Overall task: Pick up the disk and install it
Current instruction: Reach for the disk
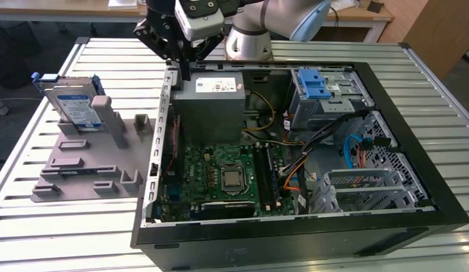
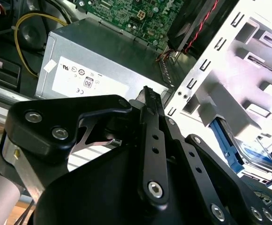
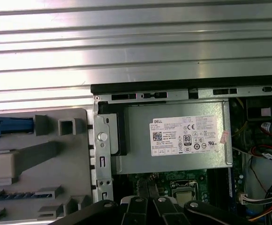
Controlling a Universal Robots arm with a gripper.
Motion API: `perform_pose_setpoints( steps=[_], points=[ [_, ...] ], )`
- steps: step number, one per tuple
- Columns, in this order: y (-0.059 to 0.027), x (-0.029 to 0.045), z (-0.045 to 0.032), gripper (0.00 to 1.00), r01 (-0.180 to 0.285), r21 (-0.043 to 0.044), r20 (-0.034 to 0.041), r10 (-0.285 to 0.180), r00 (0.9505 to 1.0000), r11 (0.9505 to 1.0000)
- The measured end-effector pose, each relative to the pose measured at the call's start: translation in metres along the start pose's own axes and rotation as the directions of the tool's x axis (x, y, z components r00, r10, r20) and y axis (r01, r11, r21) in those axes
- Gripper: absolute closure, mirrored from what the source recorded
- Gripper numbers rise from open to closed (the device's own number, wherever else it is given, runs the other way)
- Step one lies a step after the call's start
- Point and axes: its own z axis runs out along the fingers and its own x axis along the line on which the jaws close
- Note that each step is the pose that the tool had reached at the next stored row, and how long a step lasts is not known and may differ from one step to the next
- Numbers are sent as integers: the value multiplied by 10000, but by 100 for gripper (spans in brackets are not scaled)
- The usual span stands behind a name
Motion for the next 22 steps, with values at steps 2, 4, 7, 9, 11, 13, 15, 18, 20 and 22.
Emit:
perform_pose_setpoints(
  steps=[2,4,7,9,11,13,15,18,20,22],
  points=[
    [-1,7,3,89,0,0,-3,0,10000,10000],
    [-1,14,6,89,0,0,-6,0,10000,10000],
    [-2,23,10,89,0,1,-13,0,10000,10000],
    [-3,30,14,89,0,1,-16,0,10000,10000],
    [-3,36,16,89,-1,2,-21,1,10000,10000],
    [-4,44,20,89,-1,1,-24,1,10000,10000],
    [-5,55,22,89,-1,1,-26,1,10000,10000],
    [-6,79,23,89,-1,3,-27,1,10000,10000],
    [-7,100,24,89,0,2,-26,0,10000,10000],
    [-9,123,25,89,0,2,-27,0,10000,10000]
  ],
)
